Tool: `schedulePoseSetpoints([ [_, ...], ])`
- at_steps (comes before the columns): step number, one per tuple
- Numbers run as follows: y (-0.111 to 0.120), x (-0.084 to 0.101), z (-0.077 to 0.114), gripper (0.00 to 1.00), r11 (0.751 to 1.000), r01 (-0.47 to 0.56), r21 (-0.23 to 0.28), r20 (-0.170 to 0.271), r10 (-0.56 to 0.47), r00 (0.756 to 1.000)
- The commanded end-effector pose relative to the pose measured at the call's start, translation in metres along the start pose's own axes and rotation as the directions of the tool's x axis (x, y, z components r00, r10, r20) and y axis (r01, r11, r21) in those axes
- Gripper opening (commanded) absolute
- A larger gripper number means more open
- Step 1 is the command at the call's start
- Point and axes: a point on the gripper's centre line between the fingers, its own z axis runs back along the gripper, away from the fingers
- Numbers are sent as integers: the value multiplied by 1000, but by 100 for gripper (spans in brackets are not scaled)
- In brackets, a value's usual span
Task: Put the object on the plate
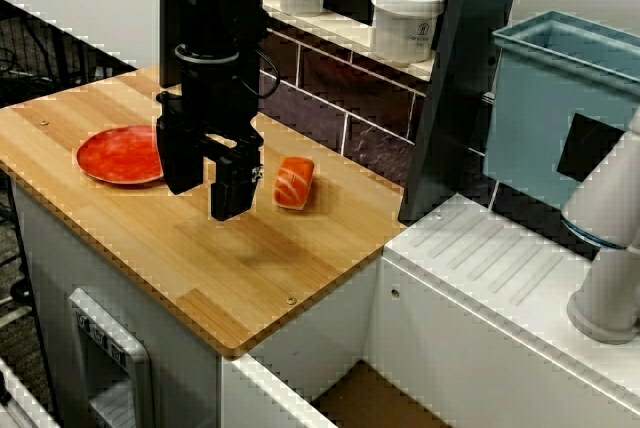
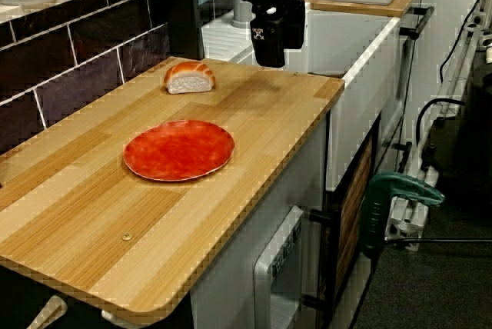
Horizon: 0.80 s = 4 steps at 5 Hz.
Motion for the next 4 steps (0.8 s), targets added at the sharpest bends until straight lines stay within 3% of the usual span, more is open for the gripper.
schedulePoseSetpoints([
  [1,0,0,0,100,1000,0,0,0,0,1000],
  [2,-14,20,17,100,998,-43,41,36,42,998],
  [3,-29,38,31,100,990,-70,122,50,65,997],
  [4,-34,53,33,100,987,-73,140,88,61,994],
])
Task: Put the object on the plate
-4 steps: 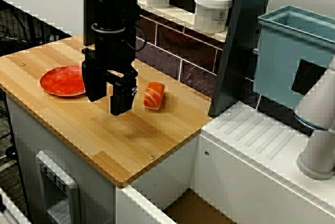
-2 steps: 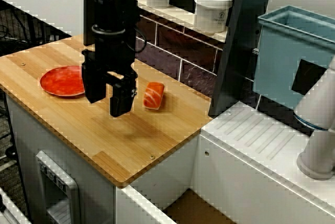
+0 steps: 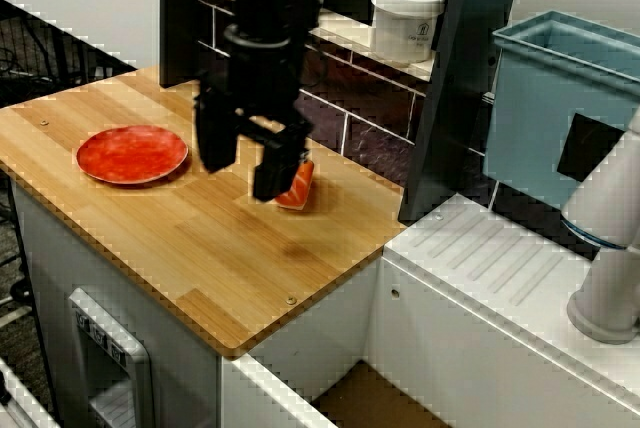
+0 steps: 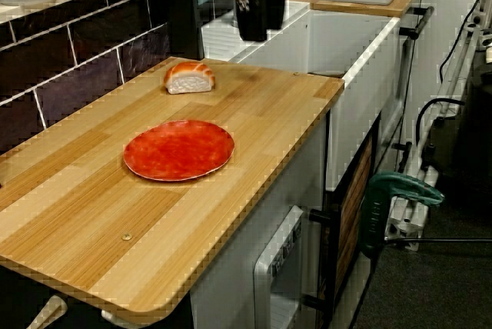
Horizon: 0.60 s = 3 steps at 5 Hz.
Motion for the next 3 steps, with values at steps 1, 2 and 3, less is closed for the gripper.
schedulePoseSetpoints([
  [1,-8,30,1,100,1000,-11,8,121,10,993],
  [2,-1,35,-8,100,1000,-21,6,144,20,989],
  [3,8,41,-7,100,995,-60,-75,221,75,972],
])
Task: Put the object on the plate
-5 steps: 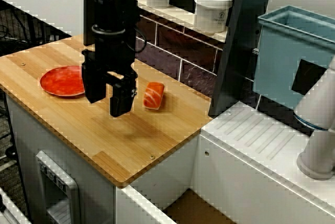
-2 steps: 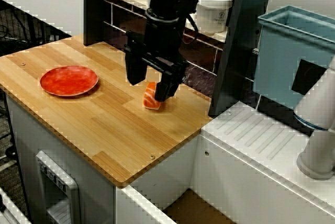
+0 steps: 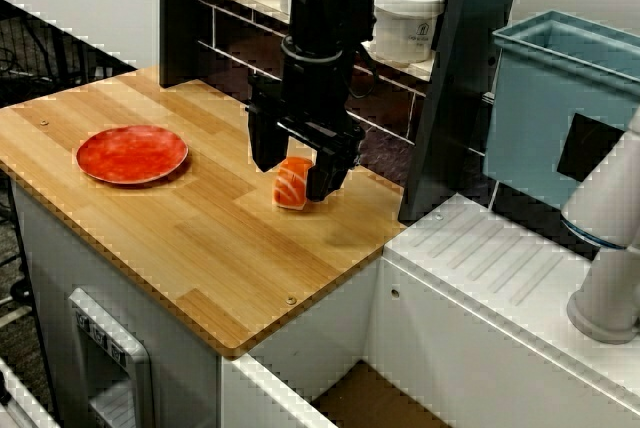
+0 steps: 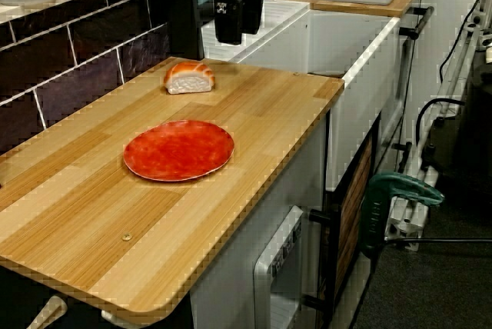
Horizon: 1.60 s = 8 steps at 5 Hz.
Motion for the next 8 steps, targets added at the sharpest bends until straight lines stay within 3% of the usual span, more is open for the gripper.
schedulePoseSetpoints([
  [1,12,18,4,100,996,-55,-71,121,63,991],
  [2,16,25,3,100,988,-107,-110,143,122,982],
  [3,17,33,0,100,975,-177,-137,128,195,972],
  [5,15,42,-9,100,972,-201,-118,130,216,968],
  [8,11,39,-20,100,981,-178,-76,111,186,976],
])
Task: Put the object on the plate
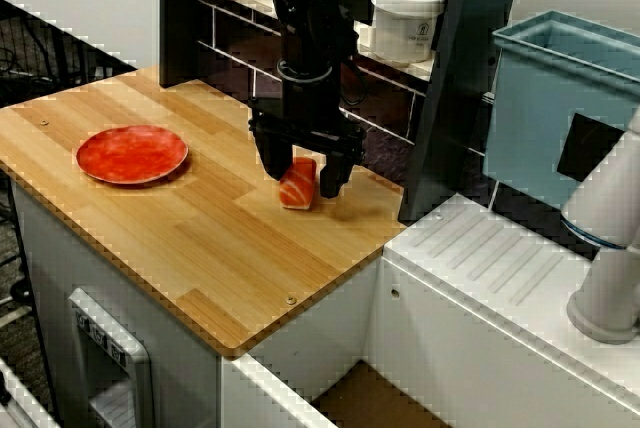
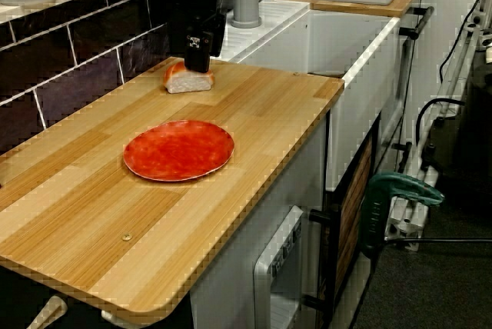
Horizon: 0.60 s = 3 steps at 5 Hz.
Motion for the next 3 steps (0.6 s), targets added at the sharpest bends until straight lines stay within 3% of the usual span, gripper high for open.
schedulePoseSetpoints([
  [1,-1,7,13,100,1000,3,-10,25,-3,1000],
  [3,2,7,21,100,1000,3,-17,34,-2,999],
])
